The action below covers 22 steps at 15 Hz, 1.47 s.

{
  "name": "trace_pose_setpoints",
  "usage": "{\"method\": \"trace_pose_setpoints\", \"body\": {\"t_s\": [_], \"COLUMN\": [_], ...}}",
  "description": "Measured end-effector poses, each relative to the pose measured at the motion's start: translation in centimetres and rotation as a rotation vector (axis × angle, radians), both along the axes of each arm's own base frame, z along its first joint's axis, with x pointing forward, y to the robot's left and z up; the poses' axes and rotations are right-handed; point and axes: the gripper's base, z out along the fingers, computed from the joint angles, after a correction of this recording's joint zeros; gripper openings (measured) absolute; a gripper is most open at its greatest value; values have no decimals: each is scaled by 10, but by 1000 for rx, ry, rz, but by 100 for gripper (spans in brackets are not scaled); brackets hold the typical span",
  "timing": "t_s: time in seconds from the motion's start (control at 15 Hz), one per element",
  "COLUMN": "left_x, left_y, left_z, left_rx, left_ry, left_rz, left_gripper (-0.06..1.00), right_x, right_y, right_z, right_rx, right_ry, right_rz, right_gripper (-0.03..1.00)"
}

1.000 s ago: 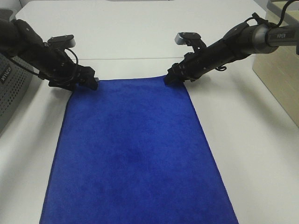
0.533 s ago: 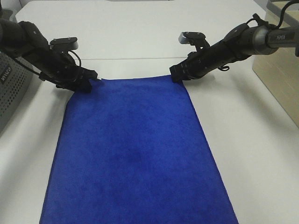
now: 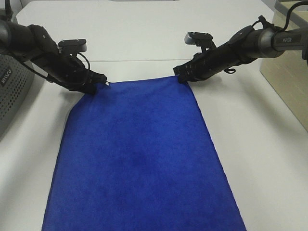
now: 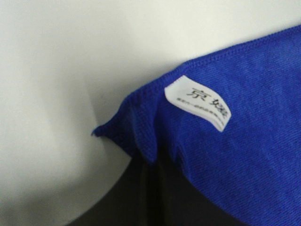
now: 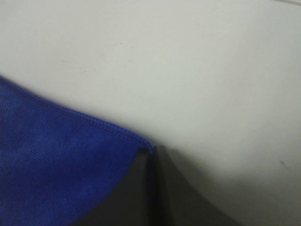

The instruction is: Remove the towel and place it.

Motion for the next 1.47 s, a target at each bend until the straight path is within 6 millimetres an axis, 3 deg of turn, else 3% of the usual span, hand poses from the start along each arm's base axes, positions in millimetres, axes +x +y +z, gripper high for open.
{"method": "trace_pose_setpoints", "body": {"t_s": [0.4,0.53,0.67,0.73,0.87,1.0,1.47], "left_x": [19,28,44,62,76,83,88], "left_y": [4,5,2,-2,-12,-20,-23], "left_z": [11,5,-5,-13,-15,-21,-19], "left_rx": [35,53,47,33,12,4,19], "left_ry": [-254,-330,-364,-396,-420,-438,-506], "left_rz": [97,124,128,123,102,87,91], "left_gripper": [0,0,0,0,0,0,0], "right_x": [16,22,27,31,35,41,61], "right_y": [-9,-9,-11,-19,-30,-34,-35], "right_z": [1,2,1,2,1,-2,-9], "right_rx": [-77,-105,-129,-145,-166,-171,-155], "right_ry": [-138,-190,-233,-263,-293,-319,-386], "right_rz": [-93,-107,-130,-160,-197,-217,-226], "right_gripper": [2,2,2,2,2,2,2]}}
